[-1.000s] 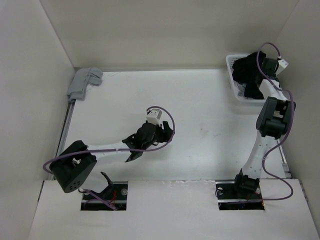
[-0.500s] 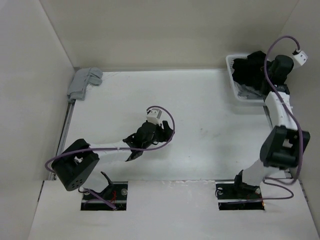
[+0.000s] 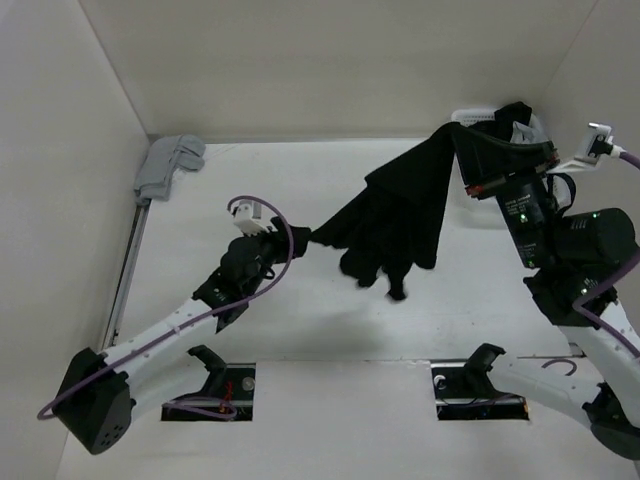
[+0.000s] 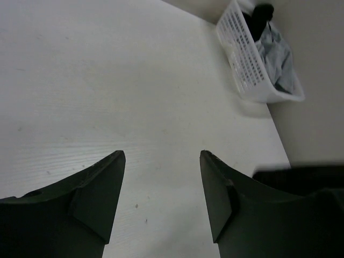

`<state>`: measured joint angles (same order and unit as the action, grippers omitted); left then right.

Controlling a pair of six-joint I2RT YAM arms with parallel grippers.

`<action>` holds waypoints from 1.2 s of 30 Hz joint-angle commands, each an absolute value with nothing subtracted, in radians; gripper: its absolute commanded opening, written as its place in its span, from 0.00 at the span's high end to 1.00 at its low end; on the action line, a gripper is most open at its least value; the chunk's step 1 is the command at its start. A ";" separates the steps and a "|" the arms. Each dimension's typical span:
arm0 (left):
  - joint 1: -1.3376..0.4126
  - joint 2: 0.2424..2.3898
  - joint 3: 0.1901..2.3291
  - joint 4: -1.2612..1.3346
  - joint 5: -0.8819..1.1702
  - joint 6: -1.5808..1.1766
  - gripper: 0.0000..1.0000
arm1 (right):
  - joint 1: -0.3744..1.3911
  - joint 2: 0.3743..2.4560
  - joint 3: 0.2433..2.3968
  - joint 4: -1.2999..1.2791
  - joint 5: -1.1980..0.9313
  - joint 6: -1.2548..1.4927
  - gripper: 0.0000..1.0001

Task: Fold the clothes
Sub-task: Move the tank top to the center of the board

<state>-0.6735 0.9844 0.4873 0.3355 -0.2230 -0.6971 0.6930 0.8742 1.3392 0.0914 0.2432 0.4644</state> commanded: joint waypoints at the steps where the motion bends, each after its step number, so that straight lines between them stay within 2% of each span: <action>1: -0.581 0.840 0.448 0.209 -0.272 -0.768 0.44 | 0.797 0.922 1.295 0.132 0.247 0.454 1.00; 5: -0.438 0.685 0.416 0.074 -0.258 -0.790 0.44 | 0.737 1.012 1.093 0.213 0.157 0.578 1.00; 8: -0.387 0.666 0.408 0.035 -0.238 -0.795 0.44 | 0.661 1.129 1.000 0.310 0.052 0.653 1.00; 11: -0.360 0.724 0.408 0.052 -0.207 -0.808 0.44 | 0.614 1.218 1.032 0.312 0.032 0.660 1.00; 15: -0.355 0.794 0.433 0.093 -0.181 -0.811 0.45 | 0.623 1.200 1.109 0.253 0.057 0.597 1.00; 24: -0.375 0.841 0.495 0.132 -0.143 -0.848 0.45 | 0.867 1.057 1.295 -0.038 0.313 0.439 1.00; 31: -0.351 0.795 0.485 0.088 -0.149 -0.854 0.46 | 1.143 1.041 1.048 -0.176 0.627 0.616 0.99; 32: -0.349 0.798 0.477 0.075 -0.149 -0.854 0.46 | 1.157 1.055 1.014 -0.201 0.633 0.668 0.97; 36: -0.349 0.843 0.433 0.029 -0.159 -0.841 0.47 | 1.148 1.117 0.895 -0.274 0.471 0.768 0.71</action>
